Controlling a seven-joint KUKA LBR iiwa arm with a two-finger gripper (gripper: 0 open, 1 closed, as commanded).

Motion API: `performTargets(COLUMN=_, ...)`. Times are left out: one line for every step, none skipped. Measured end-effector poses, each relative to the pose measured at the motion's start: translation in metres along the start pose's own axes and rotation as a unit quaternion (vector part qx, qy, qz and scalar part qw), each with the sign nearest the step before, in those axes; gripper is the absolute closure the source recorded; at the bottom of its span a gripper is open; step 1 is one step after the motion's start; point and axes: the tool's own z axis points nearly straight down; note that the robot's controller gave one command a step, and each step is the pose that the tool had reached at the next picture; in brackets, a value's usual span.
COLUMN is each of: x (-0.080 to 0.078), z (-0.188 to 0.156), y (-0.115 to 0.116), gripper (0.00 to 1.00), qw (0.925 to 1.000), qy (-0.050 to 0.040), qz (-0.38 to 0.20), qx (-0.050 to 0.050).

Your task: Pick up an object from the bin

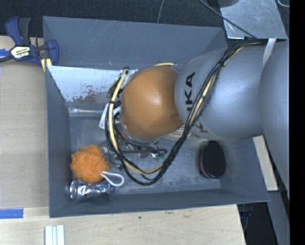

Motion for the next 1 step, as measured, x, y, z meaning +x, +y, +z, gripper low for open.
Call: performTargets(x=-0.0105, z=0.062, y=-0.0408, gripper=1.0, qw=0.9836, qy=-0.0009, qz=-0.18, qx=0.0)
